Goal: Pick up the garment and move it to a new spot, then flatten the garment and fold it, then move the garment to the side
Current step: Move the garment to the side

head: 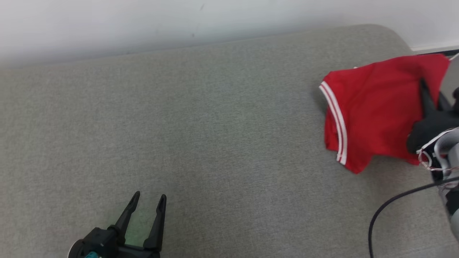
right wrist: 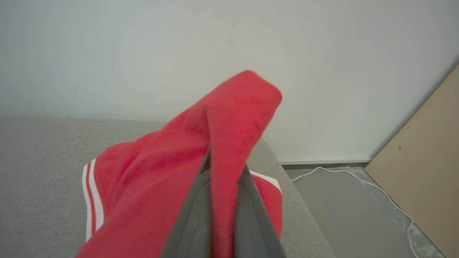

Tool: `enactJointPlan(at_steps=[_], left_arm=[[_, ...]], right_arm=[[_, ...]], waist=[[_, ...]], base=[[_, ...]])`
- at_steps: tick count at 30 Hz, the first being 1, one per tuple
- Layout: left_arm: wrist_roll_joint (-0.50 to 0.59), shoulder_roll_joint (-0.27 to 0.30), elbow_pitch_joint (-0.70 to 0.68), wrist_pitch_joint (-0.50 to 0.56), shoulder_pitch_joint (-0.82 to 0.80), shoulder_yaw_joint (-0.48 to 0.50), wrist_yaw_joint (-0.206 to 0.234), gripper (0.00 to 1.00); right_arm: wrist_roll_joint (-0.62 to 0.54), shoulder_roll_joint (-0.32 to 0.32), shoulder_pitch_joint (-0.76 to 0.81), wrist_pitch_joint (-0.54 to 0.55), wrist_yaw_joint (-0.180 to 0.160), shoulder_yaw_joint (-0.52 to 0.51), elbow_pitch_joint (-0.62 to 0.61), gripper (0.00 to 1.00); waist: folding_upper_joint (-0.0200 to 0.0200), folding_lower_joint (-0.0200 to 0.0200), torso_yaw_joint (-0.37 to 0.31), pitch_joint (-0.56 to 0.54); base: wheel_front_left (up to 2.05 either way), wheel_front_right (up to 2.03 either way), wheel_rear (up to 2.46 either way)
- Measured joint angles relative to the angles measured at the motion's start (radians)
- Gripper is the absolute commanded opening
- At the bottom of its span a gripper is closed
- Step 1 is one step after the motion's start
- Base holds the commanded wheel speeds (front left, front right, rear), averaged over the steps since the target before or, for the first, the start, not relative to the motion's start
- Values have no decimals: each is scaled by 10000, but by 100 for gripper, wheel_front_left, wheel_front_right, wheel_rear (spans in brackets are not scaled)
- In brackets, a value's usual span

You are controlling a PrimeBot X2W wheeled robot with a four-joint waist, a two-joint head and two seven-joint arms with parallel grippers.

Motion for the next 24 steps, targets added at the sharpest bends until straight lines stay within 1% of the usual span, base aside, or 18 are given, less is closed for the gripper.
enactJointPlan(at_steps=[2,3,4,5,8,11,12,13,14,16,19,24], left_arm=[[23,-2,-10,0,-15,-38,-2,100],[40,0,-10,0,-42,-58,-2,100],[61,-2,-6,0,-93,-71,-2,100],[79,0,-10,0,-152,-92,-2,100],[102,-6,-4,0,-185,-132,-2,100],[121,2,17,0,-217,-127,-2,100],[121,4,23,0,-229,-127,-2,100],[121,4,23,0,-229,-127,-2,100],[123,0,23,0,-251,-121,-2,100],[144,4,31,0,-282,-54,-2,100],[211,10,46,0,-281,102,-2,100],[293,-2,79,0,-115,359,-2,100]], right_arm=[[-374,-61,-250,-4,0,-393,431,0],[-713,-92,-371,0,0,-658,671,13],[-945,-109,-481,-2,0,-1012,859,40],[-1298,-136,-592,-2,0,-1344,1003,100],[-2303,-146,-802,-12,0,-2583,997,100],[-3390,159,-780,-12,0,-3940,295,100],[-3749,370,-760,-12,0,-4276,-63,100],[-3749,370,-760,-12,0,-4276,-63,100],[-4004,623,-708,-15,0,-4510,-454,100],[-4380,1214,-465,-15,0,-4596,-1118,100],[-4401,1937,44,-13,0,-4171,-1871,100],[-3586,2412,1000,-15,0,-2940,-2788,100]], waist=[[0,0,114,113],[0,0,170,169],[0,0,222,221],[0,0,277,269],[0,0,430,411],[0,0,569,542],[0,1,612,573],[0,1,612,573],[0,0,654,597],[0,-1,731,621],[0,0,791,551],[0,-2,848,237]], base=[[0,0,0],[0,0,0],[0,0,0],[0,0,0],[0,0,0],[0,0,0],[0,0,0],[0,0,0],[0,0,0],[0,0,0],[0,0,0],[0,0,0]])
